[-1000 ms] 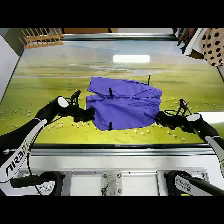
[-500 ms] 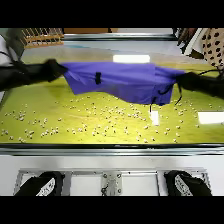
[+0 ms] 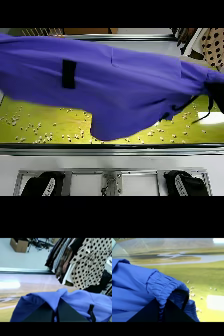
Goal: Fold the clothes and pants, and hang the long-sleeved shirts on hangers.
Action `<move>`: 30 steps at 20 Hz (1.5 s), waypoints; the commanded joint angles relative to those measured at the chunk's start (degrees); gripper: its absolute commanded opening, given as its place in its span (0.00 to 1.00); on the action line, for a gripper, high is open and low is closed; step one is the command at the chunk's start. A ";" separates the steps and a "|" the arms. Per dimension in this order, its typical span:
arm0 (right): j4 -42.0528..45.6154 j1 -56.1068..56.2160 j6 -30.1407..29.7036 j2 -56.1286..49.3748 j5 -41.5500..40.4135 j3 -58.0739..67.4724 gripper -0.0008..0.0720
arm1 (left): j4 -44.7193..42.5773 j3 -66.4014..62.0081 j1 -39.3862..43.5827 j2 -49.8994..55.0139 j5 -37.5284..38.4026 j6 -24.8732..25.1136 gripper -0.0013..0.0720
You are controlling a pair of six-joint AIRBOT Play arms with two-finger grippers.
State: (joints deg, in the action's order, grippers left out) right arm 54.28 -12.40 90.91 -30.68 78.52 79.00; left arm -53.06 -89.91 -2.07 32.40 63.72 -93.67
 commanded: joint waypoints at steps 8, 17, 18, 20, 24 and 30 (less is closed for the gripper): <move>2.78 0.63 7.39 -20.22 14.45 -5.29 0.04 | 0.39 -0.46 3.15 32.59 -0.74 0.90 0.03; 8.72 3.45 3.37 -47.15 -5.31 -0.87 0.04 | 0.50 -20.90 9.46 68.41 -0.74 0.79 0.02; 9.64 3.45 3.32 -46.60 -5.90 -0.85 0.04 | 0.46 -21.77 8.96 68.30 -0.22 0.81 0.03; 14.29 3.82 3.30 -44.83 -5.38 -1.14 0.04 | -0.87 -21.27 8.28 66.42 1.29 0.90 0.03; 22.34 6.03 1.40 -38.58 -5.29 -8.41 0.04 | -13.94 -5.62 10.38 55.93 1.36 0.87 0.02; 22.45 7.26 0.57 -34.86 -17.27 -29.97 0.04 | -15.37 31.71 14.05 43.58 -14.45 0.85 0.02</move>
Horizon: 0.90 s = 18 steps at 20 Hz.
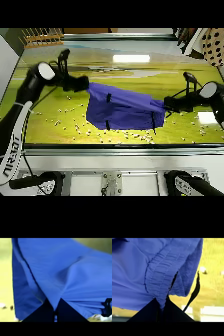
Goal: Fold the clothes and pants, and hang the long-sleeved shirts on hangers.
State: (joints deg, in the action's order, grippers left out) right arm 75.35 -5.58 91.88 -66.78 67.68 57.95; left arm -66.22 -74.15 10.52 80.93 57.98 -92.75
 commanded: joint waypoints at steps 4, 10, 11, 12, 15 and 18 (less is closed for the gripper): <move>-1.29 0.61 -0.44 0.96 -15.06 -18.78 0.04 | 3.56 30.12 1.75 -4.90 -21.35 -0.02 0.03; -2.25 2.93 -0.37 0.09 -20.96 -21.94 0.04 | 4.87 32.30 1.77 -2.89 -25.22 -0.04 0.03; -2.40 2.93 -0.39 0.09 -21.42 -21.94 0.04 | 4.87 32.33 1.77 -2.86 -25.11 -0.07 0.03; -2.54 2.93 -0.28 0.09 -21.70 -21.94 0.04 | 4.92 32.33 1.77 -2.89 -24.83 -0.07 0.03; -5.99 2.47 -0.09 0.57 -21.68 -21.49 0.66 | 4.87 32.06 1.70 -3.52 -22.75 -0.07 0.62; -8.72 -0.94 -3.37 3.28 -14.27 -15.89 0.91 | 4.39 29.31 -1.03 -8.94 -18.97 -0.02 0.70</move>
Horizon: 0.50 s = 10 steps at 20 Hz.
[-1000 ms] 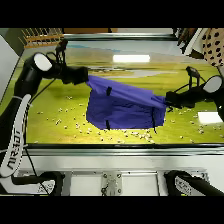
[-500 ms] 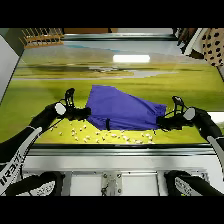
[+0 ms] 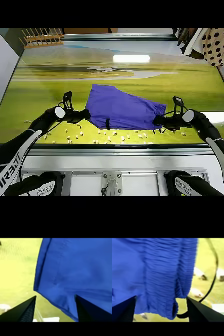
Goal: Fold the clothes and pants, and hang the long-sleeved shirts on hangers.
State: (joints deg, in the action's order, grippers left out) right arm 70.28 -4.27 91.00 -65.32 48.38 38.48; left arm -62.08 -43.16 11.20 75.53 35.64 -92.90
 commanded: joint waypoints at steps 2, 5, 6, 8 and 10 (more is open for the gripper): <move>-3.74 -7.41 -5.90 3.58 11.28 7.72 0.91 | 0.26 -3.58 -3.82 -8.17 6.84 0.11 0.70; -8.15 -16.96 -13.73 2.54 15.98 9.60 0.91 | 0.33 -4.55 -3.89 -13.38 8.87 0.09 0.61; -10.36 -19.71 -16.39 0.94 16.65 9.60 0.91 | 0.33 -4.52 -2.91 -14.47 8.83 0.09 0.32; -14.56 -23.96 -20.02 -3.85 17.53 9.60 1.00 | 0.33 -4.52 0.15 -15.52 8.74 0.09 0.03; -19.71 -26.36 -24.44 -9.84 17.59 9.60 1.00 | 0.46 -4.52 3.87 -15.39 8.72 0.09 0.03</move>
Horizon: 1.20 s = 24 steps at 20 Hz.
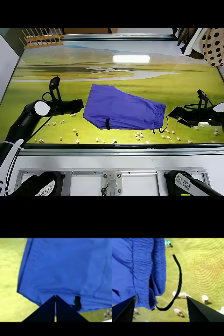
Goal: Fold the clothes and pants, and hang the long-sleeved shirts on hangers.
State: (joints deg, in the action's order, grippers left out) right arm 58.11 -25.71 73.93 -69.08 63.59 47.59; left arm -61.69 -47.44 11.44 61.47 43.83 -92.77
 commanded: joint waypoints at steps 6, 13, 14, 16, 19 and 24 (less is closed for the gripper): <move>-19.04 -4.31 -14.60 -19.74 0.76 0.50 0.99 | 0.50 -0.42 9.60 2.19 -0.04 -1.49 0.02; -28.94 6.27 -15.65 -23.34 -4.52 0.50 0.98 | 3.43 -0.39 10.23 5.22 -1.01 -2.05 0.03; -29.16 7.80 -15.65 -23.34 -5.07 0.50 0.97 | 3.37 -0.39 10.25 5.25 -1.01 -2.03 0.03; -29.03 10.16 -15.69 -23.34 -5.40 0.50 0.82 | 3.37 -0.39 10.23 5.25 -1.25 -2.03 0.02; -28.74 10.73 -15.65 -23.12 -5.44 0.52 0.04 | 3.39 -0.39 10.25 5.18 -1.79 -2.03 0.03; -12.79 6.71 -6.95 -18.95 4.24 6.49 0.04 | 2.78 -5.92 10.32 6.78 0.17 -0.94 0.02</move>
State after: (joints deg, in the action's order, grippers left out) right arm 36.27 -17.47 61.25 -90.13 61.76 50.74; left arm -58.65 -50.15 21.69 67.11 43.07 -94.65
